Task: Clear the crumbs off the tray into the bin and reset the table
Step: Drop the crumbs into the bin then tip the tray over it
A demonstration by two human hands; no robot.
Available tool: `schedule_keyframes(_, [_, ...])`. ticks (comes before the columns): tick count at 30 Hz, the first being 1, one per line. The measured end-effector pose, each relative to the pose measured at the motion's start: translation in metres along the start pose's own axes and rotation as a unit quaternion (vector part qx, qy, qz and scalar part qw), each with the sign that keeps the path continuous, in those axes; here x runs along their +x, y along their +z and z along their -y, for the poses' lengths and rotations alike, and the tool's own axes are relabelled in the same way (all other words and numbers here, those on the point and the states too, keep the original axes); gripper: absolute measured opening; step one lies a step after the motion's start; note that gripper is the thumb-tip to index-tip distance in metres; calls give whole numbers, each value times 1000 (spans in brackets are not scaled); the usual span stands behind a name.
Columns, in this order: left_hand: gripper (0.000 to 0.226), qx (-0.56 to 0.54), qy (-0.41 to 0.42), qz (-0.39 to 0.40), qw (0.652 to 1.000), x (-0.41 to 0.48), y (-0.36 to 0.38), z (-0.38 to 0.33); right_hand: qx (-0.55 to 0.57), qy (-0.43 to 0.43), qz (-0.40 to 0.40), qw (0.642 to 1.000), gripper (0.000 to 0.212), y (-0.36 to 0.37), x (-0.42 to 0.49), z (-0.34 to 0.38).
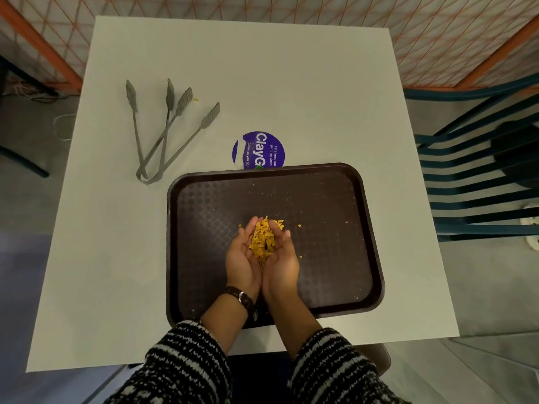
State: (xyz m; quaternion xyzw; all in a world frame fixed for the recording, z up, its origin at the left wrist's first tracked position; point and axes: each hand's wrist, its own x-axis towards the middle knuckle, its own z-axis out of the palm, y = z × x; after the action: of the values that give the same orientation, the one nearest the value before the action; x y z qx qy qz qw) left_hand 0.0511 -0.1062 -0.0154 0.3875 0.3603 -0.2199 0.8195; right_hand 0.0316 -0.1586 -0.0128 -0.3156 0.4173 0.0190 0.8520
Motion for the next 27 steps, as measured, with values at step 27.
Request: schedule_keyframes(27, [48, -37, 40, 131, 990, -151, 64, 25, 104, -106, 44, 988, 46, -31, -133, 79])
